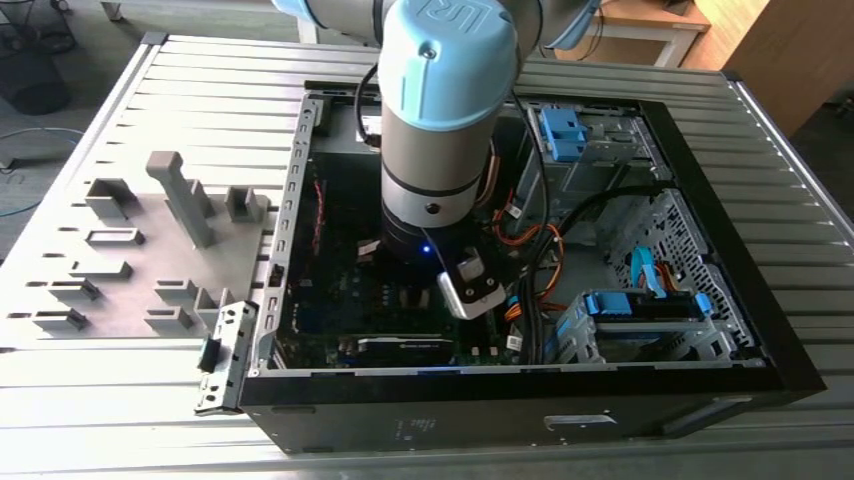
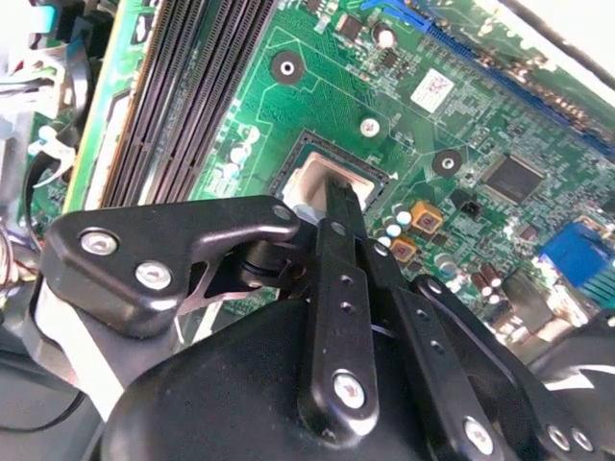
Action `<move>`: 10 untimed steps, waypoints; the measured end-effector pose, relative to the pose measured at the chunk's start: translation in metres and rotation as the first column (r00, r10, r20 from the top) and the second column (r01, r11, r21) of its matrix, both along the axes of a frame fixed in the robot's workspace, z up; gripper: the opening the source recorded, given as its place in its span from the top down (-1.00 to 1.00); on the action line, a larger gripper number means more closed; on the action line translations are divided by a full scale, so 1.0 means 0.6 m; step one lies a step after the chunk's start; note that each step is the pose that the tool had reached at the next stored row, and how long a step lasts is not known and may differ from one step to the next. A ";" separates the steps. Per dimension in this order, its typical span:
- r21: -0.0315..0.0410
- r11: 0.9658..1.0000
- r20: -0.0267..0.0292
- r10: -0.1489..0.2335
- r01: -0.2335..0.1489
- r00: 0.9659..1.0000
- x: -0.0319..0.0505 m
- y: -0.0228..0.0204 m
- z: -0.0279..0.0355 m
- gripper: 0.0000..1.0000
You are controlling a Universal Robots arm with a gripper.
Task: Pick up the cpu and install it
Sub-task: 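Place the cpu into insertion slot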
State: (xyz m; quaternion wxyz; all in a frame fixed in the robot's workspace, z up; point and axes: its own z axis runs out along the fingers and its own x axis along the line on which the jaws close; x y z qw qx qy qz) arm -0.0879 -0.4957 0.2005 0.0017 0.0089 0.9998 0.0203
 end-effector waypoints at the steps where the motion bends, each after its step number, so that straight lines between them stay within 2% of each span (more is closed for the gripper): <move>1: 0.000 1.000 0.000 0.000 0.000 1.000 0.000 0.0000 0.003 0.79; 6: 0.000 1.000 0.000 0.000 0.000 1.000 0.000 0.0000 0.020 0.79; 10: 0.000 1.000 0.000 0.000 0.000 1.000 0.000 0.0000 0.020 0.79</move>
